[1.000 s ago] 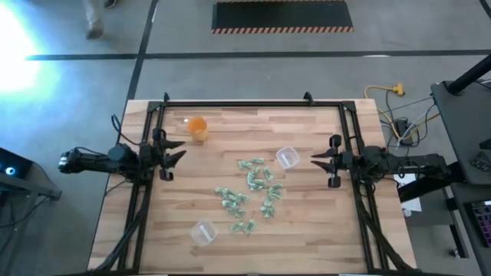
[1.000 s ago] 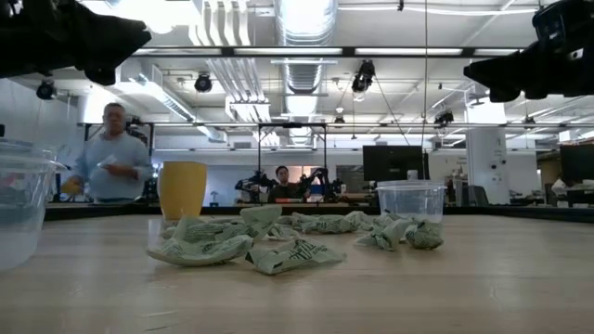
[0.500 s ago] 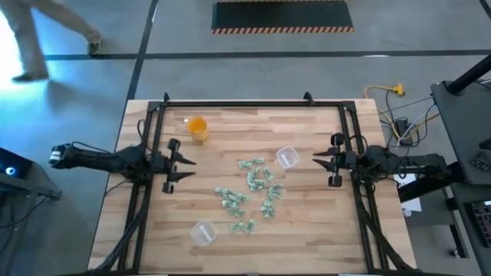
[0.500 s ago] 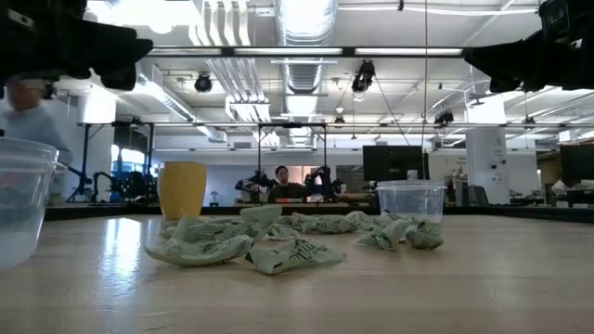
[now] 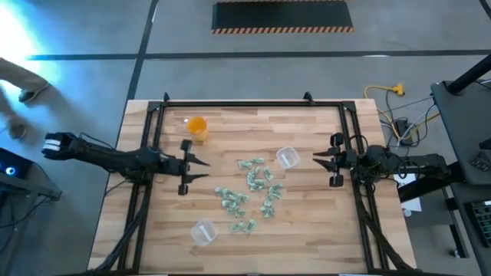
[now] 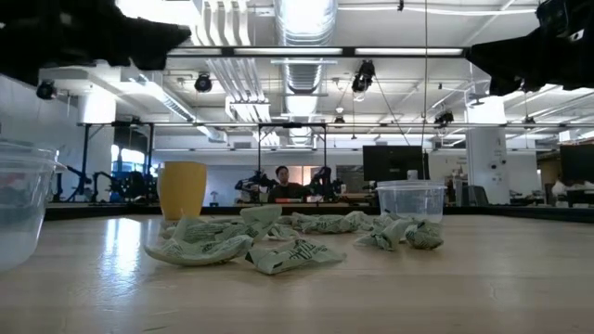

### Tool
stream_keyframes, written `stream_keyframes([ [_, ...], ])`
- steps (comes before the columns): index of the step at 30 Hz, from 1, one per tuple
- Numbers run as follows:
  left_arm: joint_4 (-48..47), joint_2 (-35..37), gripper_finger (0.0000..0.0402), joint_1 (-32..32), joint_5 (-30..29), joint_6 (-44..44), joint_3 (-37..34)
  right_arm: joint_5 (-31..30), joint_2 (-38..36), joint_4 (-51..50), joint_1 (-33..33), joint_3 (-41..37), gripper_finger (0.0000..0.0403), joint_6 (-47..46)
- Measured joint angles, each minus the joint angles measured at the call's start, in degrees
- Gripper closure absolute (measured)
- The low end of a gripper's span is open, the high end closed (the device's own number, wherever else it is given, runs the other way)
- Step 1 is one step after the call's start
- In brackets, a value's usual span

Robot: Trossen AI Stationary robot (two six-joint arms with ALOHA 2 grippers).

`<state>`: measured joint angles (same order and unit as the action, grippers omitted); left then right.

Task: Pick and place Stevia / Truvia into bins
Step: Put the green stevia packet into the bottom transparent container

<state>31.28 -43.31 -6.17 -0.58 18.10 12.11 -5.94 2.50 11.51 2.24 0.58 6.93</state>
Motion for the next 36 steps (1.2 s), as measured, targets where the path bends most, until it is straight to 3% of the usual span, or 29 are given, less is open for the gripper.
stream_keyframes([
  [3,-14.2,-4.0,0.0272,0.0,-0.1,-3.4,5.5,0.0,0.0,0.0,0.0,0.0,0.0335,2.3],
  [8,-27.6,-13.1,0.0272,-2.5,-0.6,-8.0,16.3,0.0,0.0,1.8,0.0,0.0,0.0335,6.6],
  [15,-44.9,-27.0,0.0272,-7.9,-11.7,-14.1,28.4,0.0,0.0,2.9,0.0,0.0,0.0335,8.9],
  [18,-50.9,-32.7,0.0272,-9.1,-13.5,-17.0,33.0,0.0,0.0,2.9,0.0,0.0,0.0335,9.8],
  [25,-58.4,-41.9,0.0272,-9.7,-13.7,-19.3,40.0,0.2,0.0,2.4,0.0,0.0,0.0335,6.9],
  [36,-58.9,-45.1,0.0272,-9.7,-13.2,-22.2,39.4,2.2,0.0,2.0,0.0,0.0,0.0335,1.7],
])
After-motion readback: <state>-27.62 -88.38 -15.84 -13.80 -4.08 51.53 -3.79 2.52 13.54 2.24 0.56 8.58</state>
